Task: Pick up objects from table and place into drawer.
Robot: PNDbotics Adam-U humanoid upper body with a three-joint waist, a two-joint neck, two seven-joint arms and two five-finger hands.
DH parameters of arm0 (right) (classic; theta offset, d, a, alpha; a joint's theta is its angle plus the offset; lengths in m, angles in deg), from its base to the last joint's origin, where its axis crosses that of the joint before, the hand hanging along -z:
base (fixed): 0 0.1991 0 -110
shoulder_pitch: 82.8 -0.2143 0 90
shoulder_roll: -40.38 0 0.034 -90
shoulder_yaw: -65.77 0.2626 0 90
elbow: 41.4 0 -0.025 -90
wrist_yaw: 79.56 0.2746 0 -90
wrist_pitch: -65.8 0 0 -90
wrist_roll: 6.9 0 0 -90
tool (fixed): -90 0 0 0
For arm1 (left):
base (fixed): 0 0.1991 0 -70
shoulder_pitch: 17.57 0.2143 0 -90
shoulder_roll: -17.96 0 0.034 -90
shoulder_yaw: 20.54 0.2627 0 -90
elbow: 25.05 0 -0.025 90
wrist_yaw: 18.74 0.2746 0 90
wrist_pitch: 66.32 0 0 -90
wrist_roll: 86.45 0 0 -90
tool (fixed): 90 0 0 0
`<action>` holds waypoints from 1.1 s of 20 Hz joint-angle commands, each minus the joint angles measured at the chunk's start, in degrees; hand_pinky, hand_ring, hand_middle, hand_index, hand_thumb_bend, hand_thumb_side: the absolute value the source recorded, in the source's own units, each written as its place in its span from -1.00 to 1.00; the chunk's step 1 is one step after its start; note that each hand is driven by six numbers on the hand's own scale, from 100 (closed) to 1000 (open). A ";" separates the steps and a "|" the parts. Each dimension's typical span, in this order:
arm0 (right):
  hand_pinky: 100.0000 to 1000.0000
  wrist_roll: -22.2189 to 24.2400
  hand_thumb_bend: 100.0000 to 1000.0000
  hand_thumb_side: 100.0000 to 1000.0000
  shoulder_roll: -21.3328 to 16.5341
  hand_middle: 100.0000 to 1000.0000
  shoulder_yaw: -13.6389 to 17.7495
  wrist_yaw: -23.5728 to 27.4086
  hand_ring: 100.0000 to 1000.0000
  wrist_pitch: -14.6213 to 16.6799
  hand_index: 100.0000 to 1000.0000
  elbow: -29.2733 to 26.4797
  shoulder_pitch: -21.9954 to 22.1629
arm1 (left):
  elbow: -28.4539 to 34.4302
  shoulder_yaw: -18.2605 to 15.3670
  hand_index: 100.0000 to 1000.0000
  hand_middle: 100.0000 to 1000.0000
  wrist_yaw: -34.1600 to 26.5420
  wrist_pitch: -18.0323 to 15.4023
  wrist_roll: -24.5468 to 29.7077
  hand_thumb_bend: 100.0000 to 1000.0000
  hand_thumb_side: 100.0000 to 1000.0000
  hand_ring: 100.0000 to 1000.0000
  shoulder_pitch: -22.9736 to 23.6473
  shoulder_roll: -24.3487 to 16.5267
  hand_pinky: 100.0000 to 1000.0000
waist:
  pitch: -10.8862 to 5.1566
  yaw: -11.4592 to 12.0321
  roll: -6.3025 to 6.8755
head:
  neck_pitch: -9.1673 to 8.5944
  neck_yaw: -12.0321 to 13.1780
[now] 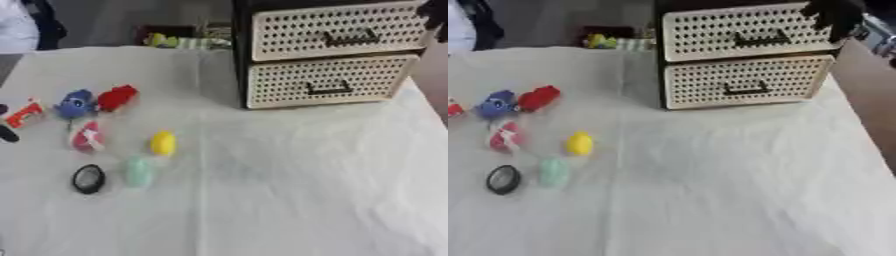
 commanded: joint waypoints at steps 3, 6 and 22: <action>-0.22 8.10 -1.00 1.00 -5.70 -0.07 0.07 1.59 -0.18 -1.29 0.46 -0.62 -2.15 | 0.83 -0.22 0.52 0.11 0.35 0.25 0.08 -1.00 0.70 0.08 -0.17 -1.79 -0.43 | -1.37 -0.13 -0.51 | -1.76 0.21; -0.24 13.69 -1.00 1.00 -7.39 -0.08 -1.03 1.40 -0.20 -2.35 0.49 -0.21 -2.69 | 0.83 -0.05 0.52 0.11 0.32 0.40 0.27 -1.00 0.70 0.08 -0.18 -1.96 -0.43 | -1.46 -0.12 -0.82 | -2.19 -0.06; -0.71 32.86 -1.00 0.90 -7.28 -0.50 -9.37 -0.37 -0.64 0.60 0.70 12.78 -13.14 | 0.83 0.41 0.52 0.11 0.06 0.57 0.88 -1.00 0.70 0.08 -0.21 -2.72 -0.43 | -1.73 0.25 -1.75 | -5.51 -1.18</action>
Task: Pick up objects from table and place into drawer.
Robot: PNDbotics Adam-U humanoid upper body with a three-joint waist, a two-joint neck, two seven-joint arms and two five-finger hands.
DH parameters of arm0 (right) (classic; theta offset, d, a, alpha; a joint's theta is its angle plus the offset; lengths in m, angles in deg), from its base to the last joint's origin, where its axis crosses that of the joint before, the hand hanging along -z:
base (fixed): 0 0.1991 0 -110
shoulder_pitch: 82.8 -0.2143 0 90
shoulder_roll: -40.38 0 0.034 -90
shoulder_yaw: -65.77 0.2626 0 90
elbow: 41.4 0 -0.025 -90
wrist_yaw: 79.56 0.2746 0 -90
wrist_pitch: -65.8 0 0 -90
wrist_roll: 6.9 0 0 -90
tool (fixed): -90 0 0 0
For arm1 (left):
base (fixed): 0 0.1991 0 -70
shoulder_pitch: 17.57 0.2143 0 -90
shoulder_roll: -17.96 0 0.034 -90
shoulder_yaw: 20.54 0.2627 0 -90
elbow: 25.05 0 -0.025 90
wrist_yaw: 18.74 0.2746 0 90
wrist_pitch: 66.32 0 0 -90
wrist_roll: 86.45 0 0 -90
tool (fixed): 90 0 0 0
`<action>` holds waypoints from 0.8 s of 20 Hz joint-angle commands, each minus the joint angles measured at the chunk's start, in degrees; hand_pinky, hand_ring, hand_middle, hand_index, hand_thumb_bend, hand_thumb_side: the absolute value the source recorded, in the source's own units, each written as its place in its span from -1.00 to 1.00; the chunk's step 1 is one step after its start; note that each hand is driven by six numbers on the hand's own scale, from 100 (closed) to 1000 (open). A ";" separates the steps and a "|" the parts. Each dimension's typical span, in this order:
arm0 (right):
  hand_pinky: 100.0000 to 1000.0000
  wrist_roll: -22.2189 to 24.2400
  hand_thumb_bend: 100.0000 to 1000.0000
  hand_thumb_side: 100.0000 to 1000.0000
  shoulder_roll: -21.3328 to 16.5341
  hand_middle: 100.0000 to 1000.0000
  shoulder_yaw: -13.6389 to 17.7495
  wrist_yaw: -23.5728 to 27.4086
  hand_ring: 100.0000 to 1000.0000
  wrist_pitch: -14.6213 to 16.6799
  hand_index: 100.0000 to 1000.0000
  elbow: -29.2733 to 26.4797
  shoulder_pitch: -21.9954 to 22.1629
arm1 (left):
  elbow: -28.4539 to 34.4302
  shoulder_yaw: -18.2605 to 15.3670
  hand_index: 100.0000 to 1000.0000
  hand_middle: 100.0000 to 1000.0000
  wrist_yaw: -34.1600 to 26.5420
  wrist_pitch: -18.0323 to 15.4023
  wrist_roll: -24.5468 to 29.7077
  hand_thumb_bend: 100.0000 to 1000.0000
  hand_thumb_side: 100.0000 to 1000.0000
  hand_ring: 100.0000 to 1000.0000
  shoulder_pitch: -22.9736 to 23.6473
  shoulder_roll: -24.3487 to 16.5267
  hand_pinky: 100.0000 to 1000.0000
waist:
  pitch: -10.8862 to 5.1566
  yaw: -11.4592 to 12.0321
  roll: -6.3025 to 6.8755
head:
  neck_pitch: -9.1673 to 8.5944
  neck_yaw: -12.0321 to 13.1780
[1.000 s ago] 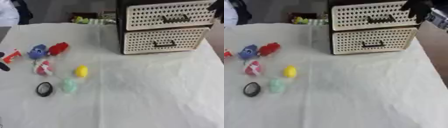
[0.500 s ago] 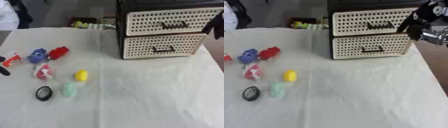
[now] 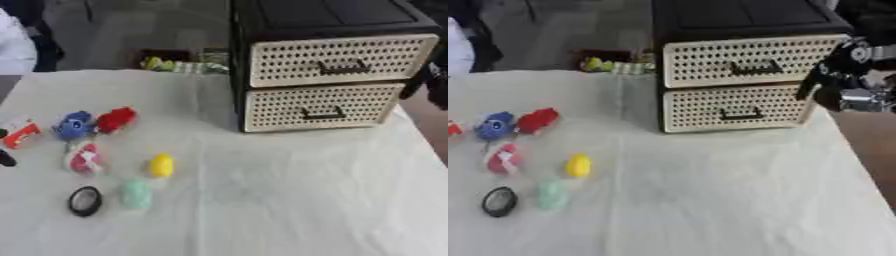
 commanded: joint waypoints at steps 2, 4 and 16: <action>-0.82 0.28 -1.00 0.92 -0.80 -0.80 -1.47 -1.23 -0.76 1.28 0.69 2.30 -2.81 | 0.83 0.07 0.52 0.11 0.06 -0.02 0.28 -1.00 0.70 0.08 -0.28 -1.45 -0.43 | -0.89 0.13 -0.33 | -1.11 -0.41; -0.92 0.28 -1.00 0.94 -0.18 -1.00 -2.06 -1.44 -0.85 2.03 0.67 3.21 -3.85 | 0.83 0.09 0.52 0.11 0.10 0.04 0.35 -1.00 0.71 0.08 -0.26 -1.41 -0.43 | -0.77 0.16 -0.36 | -1.33 -0.46; -1.00 0.28 0.02 0.28 3.62 -1.00 -3.39 0.43 -1.00 2.04 0.59 8.79 -9.74 | 0.83 0.27 0.52 0.12 0.27 0.26 0.72 -1.00 0.71 0.08 -0.23 -1.06 -0.44 | -0.27 0.28 -0.36 | -1.08 -1.33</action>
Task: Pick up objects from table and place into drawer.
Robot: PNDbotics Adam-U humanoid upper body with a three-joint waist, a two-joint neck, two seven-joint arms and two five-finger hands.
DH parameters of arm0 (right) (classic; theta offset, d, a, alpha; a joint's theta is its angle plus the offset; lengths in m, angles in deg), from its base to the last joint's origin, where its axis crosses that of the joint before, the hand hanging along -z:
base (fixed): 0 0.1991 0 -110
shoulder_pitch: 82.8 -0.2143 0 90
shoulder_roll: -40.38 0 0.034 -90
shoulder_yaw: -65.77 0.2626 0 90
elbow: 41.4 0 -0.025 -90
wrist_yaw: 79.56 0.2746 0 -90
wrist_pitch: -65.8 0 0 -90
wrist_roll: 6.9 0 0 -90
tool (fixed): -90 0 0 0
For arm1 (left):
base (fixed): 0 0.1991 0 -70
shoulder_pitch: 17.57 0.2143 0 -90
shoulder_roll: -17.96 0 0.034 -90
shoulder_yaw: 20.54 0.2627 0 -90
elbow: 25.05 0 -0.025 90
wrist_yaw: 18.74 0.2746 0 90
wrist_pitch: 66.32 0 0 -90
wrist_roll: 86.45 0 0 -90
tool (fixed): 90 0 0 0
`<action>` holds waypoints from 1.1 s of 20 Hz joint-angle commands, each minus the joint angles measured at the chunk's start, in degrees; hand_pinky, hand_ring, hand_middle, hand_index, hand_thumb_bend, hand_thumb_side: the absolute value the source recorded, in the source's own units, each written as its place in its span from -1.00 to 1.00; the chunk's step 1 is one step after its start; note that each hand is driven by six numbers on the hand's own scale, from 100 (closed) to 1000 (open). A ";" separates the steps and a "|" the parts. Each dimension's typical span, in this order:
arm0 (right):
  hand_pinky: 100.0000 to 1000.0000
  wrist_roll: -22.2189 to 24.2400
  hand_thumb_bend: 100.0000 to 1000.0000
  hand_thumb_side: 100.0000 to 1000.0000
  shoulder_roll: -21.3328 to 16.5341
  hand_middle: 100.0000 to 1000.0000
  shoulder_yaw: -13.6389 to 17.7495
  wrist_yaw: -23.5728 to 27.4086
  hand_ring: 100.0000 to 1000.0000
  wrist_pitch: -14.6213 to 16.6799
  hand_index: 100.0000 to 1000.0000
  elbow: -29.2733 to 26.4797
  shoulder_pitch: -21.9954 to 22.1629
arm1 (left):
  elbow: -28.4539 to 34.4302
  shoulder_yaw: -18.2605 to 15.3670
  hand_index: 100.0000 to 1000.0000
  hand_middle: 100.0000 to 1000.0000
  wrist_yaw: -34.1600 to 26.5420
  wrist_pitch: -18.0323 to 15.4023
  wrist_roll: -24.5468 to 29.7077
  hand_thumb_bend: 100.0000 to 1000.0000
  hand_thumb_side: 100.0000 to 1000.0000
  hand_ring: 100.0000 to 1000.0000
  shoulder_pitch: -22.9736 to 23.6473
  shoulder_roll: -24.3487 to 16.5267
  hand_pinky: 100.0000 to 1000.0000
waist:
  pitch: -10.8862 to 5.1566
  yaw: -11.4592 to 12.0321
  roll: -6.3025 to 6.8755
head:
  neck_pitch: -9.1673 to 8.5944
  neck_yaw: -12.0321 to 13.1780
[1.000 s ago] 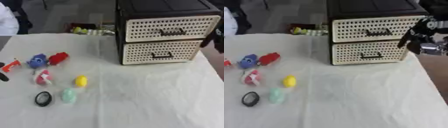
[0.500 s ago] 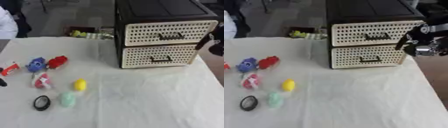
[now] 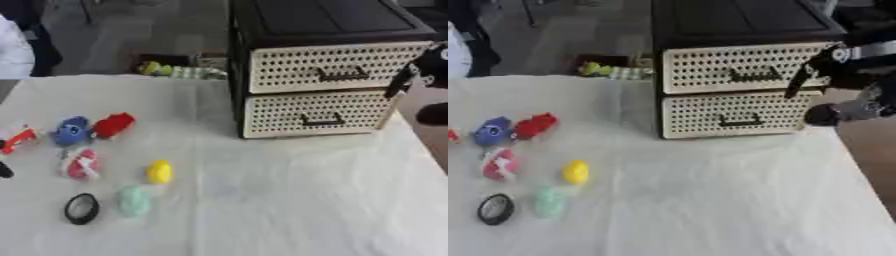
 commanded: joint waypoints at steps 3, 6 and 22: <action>-1.00 -0.07 0.02 0.25 0.64 -1.00 -0.21 -0.14 -1.00 -0.32 0.59 3.01 -3.26 | 0.83 0.12 0.52 0.12 0.30 -0.07 0.30 -1.00 0.71 0.08 -0.19 -0.84 -0.44 | -0.82 -0.07 -0.14 | -0.29 -0.89; -1.00 -0.07 0.09 0.04 1.41 -1.00 -0.27 -0.53 -1.00 -0.24 0.59 3.94 -4.28 | 0.83 0.20 0.52 0.12 0.30 -0.05 0.36 -1.00 0.72 0.08 -0.22 -0.78 -0.44 | -0.71 -0.01 -0.11 | -0.42 -1.47; -1.00 -0.20 0.11 0.03 6.81 -1.00 -1.19 -5.80 -1.00 -4.71 0.65 8.08 -10.25 | 0.83 0.35 0.52 0.12 0.25 0.20 0.60 -1.00 0.72 0.09 -0.43 -0.18 -0.44 | -0.17 0.55 -0.03 | -0.61 -2.90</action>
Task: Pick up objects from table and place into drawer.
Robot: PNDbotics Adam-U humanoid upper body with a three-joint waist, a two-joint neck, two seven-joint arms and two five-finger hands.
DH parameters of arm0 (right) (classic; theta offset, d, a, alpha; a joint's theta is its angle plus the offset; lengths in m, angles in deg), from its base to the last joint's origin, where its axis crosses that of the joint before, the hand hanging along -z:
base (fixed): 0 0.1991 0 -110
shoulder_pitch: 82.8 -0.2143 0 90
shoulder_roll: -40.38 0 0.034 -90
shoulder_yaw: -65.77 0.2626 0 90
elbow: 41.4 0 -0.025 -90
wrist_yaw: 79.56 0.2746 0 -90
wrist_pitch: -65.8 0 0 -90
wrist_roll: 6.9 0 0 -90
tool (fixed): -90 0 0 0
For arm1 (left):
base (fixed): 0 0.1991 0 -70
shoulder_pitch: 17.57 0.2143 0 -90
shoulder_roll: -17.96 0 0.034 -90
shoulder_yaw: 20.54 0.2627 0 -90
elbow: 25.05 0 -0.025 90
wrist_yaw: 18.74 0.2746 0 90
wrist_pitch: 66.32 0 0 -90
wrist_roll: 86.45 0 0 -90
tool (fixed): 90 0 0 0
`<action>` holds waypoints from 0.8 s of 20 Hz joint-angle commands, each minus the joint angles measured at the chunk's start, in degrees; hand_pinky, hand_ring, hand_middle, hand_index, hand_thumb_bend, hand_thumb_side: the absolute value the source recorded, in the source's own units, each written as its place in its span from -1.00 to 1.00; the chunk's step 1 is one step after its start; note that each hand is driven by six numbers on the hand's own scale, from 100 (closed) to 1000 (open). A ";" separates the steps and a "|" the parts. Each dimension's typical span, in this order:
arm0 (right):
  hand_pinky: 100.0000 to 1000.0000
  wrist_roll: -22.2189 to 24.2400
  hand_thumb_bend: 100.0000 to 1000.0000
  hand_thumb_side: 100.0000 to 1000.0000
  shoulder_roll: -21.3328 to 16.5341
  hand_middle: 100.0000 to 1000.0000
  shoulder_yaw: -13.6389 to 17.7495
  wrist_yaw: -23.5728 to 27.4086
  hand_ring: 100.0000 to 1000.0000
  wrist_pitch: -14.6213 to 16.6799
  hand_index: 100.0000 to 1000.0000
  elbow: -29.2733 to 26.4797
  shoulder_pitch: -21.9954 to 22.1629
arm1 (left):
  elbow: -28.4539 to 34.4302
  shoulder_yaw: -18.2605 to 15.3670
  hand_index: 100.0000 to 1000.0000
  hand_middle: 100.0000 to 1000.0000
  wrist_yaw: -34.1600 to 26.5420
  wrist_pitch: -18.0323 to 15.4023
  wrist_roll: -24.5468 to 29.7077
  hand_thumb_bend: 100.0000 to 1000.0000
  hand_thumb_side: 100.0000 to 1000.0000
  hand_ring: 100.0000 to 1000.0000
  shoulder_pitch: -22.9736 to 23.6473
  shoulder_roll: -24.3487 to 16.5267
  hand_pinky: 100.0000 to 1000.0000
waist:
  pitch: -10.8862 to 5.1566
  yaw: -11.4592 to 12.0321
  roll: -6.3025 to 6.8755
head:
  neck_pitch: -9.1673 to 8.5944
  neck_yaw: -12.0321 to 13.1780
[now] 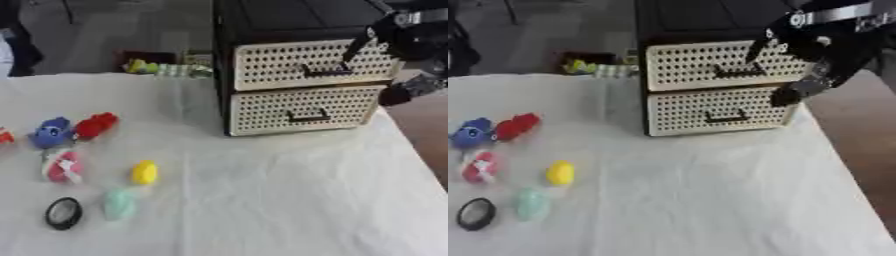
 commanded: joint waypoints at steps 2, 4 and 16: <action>-1.00 -0.50 0.11 0.02 0.00 -1.00 0.13 -2.37 -1.00 -0.87 0.65 1.45 -1.75 | 0.83 0.04 0.52 0.12 0.24 -0.01 0.19 -1.00 0.73 0.09 -0.45 -0.18 -0.44 | -0.81 0.15 -0.11 | -0.52 -0.16; -1.00 -1.00 0.12 0.02 0.50 -1.00 -0.17 -3.12 -1.00 -1.14 0.66 1.97 -1.97 | 0.83 0.07 0.52 0.12 0.24 0.07 0.24 -1.00 0.73 0.09 -0.50 -0.08 -0.44 | -0.71 0.24 -0.13 | -0.44 -0.16; -1.00 -5.93 0.18 -0.05 2.70 -1.00 -1.51 -9.23 -1.00 -2.08 0.69 3.97 -2.79 | 0.83 0.24 0.52 0.12 0.32 0.31 0.55 -1.00 0.74 0.09 -0.63 0.44 -0.44 | -0.16 0.80 -0.03 | -0.48 -0.36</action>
